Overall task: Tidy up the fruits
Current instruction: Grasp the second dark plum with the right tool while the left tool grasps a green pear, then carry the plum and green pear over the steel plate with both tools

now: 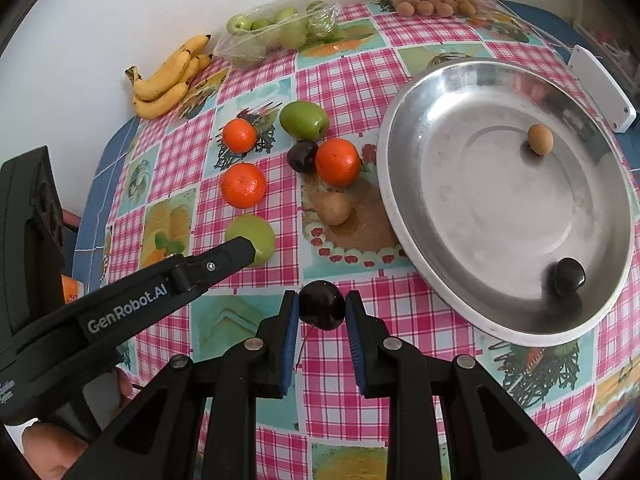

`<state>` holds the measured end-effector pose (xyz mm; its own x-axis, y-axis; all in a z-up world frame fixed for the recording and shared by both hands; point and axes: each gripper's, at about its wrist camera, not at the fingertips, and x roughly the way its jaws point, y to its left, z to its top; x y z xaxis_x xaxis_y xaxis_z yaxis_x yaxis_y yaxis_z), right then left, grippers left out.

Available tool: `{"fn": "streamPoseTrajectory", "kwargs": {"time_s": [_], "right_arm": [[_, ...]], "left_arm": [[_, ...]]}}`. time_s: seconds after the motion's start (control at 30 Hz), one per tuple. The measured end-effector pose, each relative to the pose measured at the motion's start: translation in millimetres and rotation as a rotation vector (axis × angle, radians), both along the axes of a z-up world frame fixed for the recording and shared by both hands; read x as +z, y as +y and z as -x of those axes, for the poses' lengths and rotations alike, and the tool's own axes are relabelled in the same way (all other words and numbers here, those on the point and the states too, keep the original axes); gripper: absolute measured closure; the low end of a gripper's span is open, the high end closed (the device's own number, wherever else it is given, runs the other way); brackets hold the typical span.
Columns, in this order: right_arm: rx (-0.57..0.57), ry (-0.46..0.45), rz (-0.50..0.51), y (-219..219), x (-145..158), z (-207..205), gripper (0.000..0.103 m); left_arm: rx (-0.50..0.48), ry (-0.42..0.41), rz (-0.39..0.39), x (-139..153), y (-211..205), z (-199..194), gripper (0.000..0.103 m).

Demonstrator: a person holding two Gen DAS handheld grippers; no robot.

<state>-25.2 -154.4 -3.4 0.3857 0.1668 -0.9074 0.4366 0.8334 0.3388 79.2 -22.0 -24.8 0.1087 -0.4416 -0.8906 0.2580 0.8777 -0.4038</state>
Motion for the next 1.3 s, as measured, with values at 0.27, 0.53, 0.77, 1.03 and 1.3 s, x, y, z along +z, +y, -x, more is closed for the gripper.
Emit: {"fn": "streamPoseTrajectory", "kwargs": {"time_s": [0.27, 0.53, 0.77, 1.03, 1.3], "right_arm": [[-0.018, 0.011, -0.008, -5.4, -3.0, 2.8, 0.079], [-0.026, 0.015, -0.016, -8.2, -5.6, 1.8, 0.079], [-0.032, -0.001, -0.019, -9.9, -1.4, 3.1, 0.079], [-0.047, -0.014, -0.015, -13.3, 2.4, 4.9, 0.078], [-0.074, -0.037, -0.017, -19.1, 8.4, 9.6, 0.078]], "left_arm": [[-0.005, -0.003, -0.030, -9.5, -10.3, -3.1, 0.054], [-0.029, 0.035, -0.019, -23.8, -21.8, -2.6, 0.059], [-0.031, 0.007, -0.012, -15.7, -19.6, -1.4, 0.062], [-0.043, -0.017, -0.019, -9.7, -16.9, 1.7, 0.063], [-0.036, -0.059, 0.004, 5.2, -11.2, 2.6, 0.063]]}}
